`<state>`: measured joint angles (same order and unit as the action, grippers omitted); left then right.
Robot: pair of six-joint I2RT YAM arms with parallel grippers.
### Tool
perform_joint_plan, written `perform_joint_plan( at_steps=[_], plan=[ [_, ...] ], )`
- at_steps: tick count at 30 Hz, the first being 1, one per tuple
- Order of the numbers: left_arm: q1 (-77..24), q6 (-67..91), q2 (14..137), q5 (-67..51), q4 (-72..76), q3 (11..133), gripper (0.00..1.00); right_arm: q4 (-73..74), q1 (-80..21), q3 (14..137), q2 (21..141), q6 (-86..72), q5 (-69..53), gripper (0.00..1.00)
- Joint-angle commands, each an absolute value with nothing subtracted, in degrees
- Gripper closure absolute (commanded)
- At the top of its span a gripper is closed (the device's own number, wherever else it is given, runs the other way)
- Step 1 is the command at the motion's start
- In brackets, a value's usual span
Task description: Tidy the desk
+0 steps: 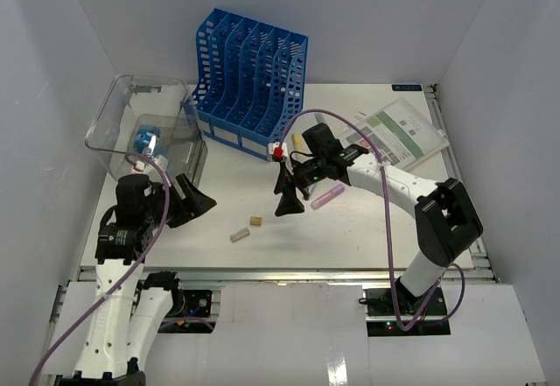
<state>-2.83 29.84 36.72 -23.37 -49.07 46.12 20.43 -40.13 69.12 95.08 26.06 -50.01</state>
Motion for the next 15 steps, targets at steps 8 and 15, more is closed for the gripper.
perform_joint_plan(
  at_steps=[8, 15],
  plan=[
    [-23.39, 21.45, 51.14, -4.17, -44.21, 57.22, 0.22, 19.78, -38.05, 68.71, 92.44, 26.28, -50.80, 0.14],
    [-32.53, 25.06, 55.95, 11.01, -43.39, 57.44, 0.24, 20.13, -35.50, 66.17, 89.63, 27.26, -50.54, 0.13]
  ],
)
